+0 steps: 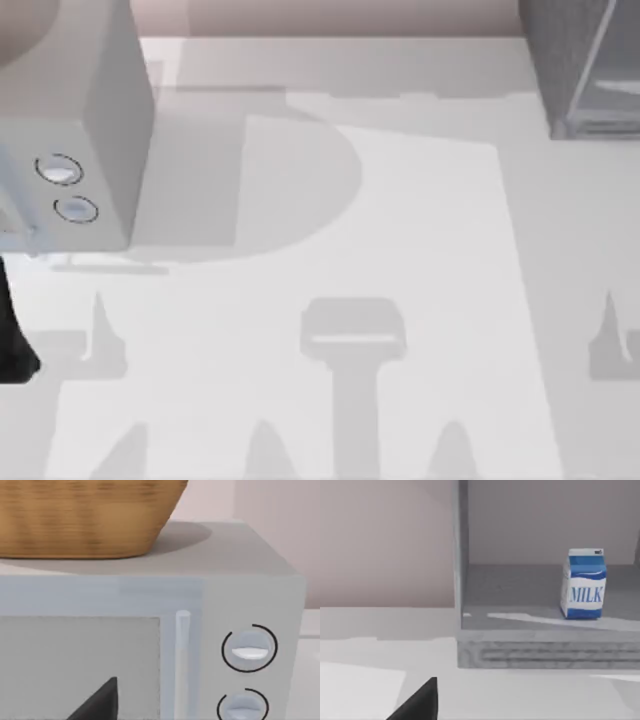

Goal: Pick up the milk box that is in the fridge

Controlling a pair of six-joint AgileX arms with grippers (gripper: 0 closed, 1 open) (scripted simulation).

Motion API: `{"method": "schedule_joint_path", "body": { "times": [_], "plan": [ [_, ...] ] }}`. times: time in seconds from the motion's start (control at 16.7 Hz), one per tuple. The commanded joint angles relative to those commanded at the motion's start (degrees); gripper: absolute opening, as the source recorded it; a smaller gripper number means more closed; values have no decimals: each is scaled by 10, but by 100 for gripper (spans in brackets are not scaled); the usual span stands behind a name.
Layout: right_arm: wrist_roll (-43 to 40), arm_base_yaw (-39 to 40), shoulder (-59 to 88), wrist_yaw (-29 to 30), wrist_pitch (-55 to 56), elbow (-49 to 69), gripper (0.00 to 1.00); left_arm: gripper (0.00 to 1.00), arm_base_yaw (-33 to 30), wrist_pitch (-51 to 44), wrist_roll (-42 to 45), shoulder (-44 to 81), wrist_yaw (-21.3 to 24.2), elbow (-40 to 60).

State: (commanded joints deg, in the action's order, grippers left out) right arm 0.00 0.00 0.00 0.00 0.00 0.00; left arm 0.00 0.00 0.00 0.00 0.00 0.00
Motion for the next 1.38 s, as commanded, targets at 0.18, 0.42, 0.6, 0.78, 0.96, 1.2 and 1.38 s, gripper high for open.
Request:
{"method": "schedule_joint_path", "body": {
  "times": [0.18, 0.42, 0.6, 0.78, 0.96, 1.2, 1.38],
  "plan": [
    [0, -3, 7, -3, 6, 2, 100, 100, 0, 0, 0, 0, 0, 0],
    [2, -37, 91, -36, 89, 20, 100, 100, 0, 0, 0, 0, 0, 0],
    [4, -81, 217, -77, 210, 36, 100, 100, 0, 0, 0, 0, 0, 0],
    [8, -133, 394, -125, 368, 48, 100, 100, 0, 0, 0, 0, 0, 0],
    [12, -185, 608, -175, 536, 55, 100, 100, 0, 0, 0, 0, 0, 0],
    [14, -246, 841, -235, 748, 70, 100, 100, 0, 0, 0, 0, 0, 0],
    [13, -281, 955, -270, 858, 87, 100, 100, 0, 0, 0, 0, 0, 0]
  ]
}}
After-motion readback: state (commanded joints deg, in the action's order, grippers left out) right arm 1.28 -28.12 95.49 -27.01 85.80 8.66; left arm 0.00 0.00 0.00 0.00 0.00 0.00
